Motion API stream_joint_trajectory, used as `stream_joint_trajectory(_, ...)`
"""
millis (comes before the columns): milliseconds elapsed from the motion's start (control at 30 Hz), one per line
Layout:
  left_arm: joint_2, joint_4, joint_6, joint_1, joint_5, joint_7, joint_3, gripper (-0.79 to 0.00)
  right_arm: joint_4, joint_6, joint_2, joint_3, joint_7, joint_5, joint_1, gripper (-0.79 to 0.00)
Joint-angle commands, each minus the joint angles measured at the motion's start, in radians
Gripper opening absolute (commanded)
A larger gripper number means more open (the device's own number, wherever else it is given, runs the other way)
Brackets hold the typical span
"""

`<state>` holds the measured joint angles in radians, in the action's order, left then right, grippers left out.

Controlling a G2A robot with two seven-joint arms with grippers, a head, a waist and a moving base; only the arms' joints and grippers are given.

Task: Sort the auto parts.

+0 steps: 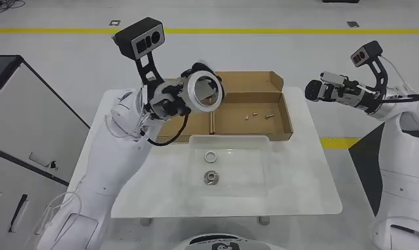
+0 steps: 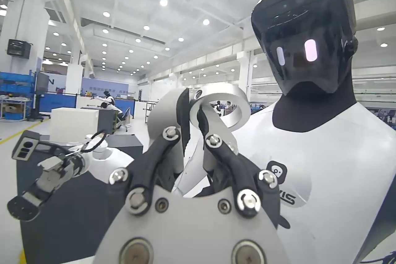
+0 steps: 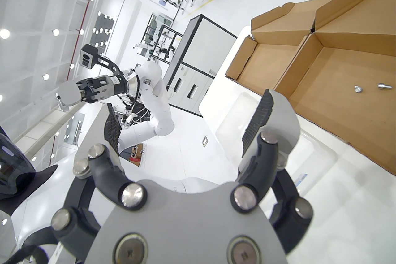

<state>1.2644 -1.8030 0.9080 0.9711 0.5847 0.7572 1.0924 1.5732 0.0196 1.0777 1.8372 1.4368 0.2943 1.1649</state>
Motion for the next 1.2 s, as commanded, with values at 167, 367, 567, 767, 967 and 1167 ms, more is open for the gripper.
stream_joint_trajectory(167,0.012,-0.024,0.069,0.005,0.276,0.002,-0.048,-0.785,0.0,0.0,0.0,0.0,0.0,0.0,0.0,0.0)
stream_joint_trajectory(367,0.013,-0.006,0.06,0.001,0.371,0.072,-0.041,-0.785,0.0,0.0,0.0,0.0,0.0,0.0,0.0,0.0)
stream_joint_trajectory(567,0.013,-0.005,0.06,0.001,0.374,0.074,-0.04,-0.785,0.0,0.0,0.0,0.0,0.0,0.0,0.0,0.0)
stream_joint_trajectory(767,0.013,-0.005,0.06,0.001,0.374,0.074,-0.04,-0.785,0.0,0.0,0.0,0.0,0.0,0.0,0.0,0.0)
stream_joint_trajectory(967,0.013,-0.005,0.06,0.001,0.374,0.074,-0.04,-0.785,0.0,0.0,0.0,0.0,0.0,0.0,0.0,0.0)
stream_joint_trajectory(1167,0.013,-0.005,0.054,0.004,0.37,0.07,-0.039,-0.785,0.0,0.0,0.0,0.0,0.0,0.0,0.0,0.0)
